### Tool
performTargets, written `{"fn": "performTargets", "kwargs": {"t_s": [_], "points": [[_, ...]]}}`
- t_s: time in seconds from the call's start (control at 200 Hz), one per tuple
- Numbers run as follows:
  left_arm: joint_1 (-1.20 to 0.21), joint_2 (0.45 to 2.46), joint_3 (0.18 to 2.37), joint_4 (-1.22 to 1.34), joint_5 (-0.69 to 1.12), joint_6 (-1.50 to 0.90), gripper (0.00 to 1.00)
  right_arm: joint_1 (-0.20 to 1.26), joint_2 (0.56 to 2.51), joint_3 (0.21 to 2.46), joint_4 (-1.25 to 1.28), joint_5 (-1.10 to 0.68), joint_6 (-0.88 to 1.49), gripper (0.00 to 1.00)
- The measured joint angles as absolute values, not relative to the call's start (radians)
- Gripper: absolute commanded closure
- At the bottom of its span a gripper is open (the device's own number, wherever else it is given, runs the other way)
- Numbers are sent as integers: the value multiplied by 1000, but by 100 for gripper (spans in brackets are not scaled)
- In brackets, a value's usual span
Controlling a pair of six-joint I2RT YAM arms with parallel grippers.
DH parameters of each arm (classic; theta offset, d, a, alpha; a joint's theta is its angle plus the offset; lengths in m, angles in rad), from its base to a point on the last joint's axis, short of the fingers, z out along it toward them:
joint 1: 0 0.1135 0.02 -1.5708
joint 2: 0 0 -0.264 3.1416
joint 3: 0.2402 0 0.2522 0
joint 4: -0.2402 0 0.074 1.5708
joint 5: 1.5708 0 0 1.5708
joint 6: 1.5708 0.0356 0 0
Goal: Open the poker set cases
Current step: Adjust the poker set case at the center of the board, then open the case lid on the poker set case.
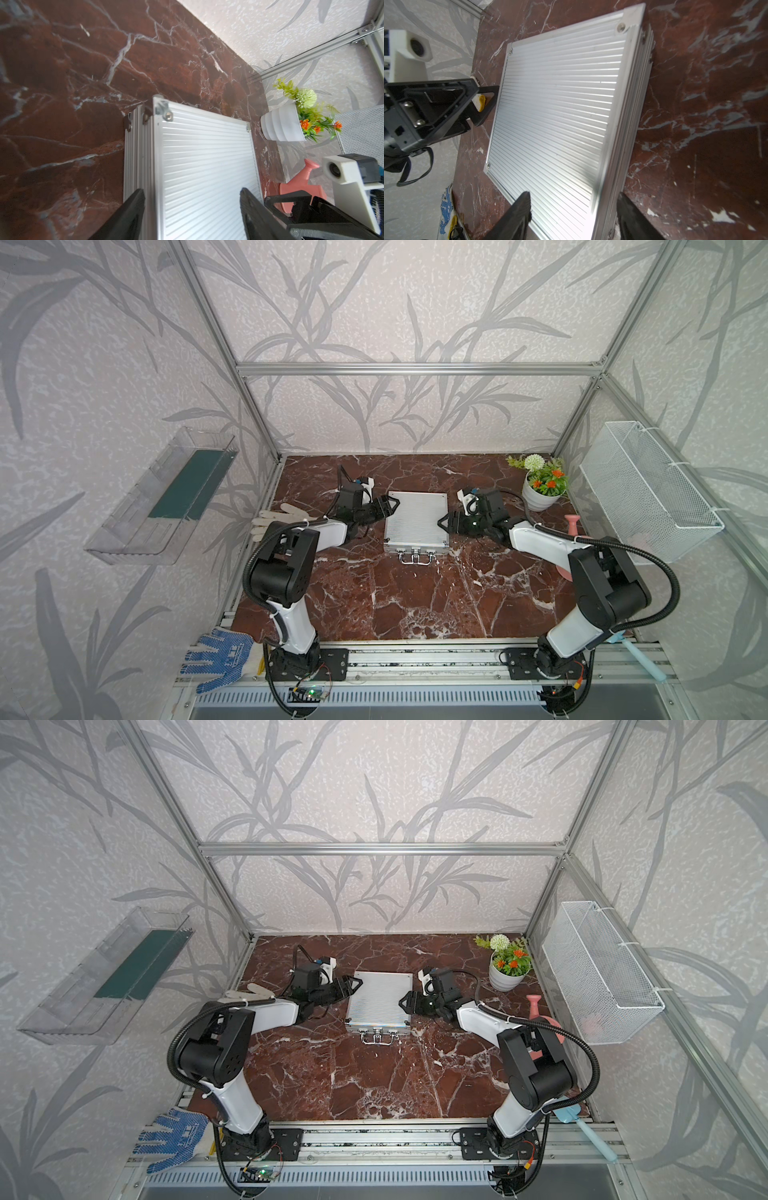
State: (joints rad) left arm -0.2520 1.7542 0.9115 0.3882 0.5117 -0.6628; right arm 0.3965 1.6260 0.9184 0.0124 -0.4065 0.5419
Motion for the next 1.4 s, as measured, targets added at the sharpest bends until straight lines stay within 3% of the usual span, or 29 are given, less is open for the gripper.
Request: {"fn": "performTargets", "kwargs": {"t_s": [0.275, 0.535, 1.11, 1.4], "points": [[-229, 1549, 814, 253, 464, -620, 25, 413, 1539, 892, -107, -337, 524, 31], [-277, 1569, 723, 195, 453, -628, 26, 492, 1532, 834, -102, -315, 591, 31], [-378, 1643, 698, 297, 430, -698, 27, 490, 1651, 876, -20, -323, 614, 37], [-384, 1499, 696, 175, 428, -672, 27, 485, 1640, 925, -99, -309, 551, 33]]}}
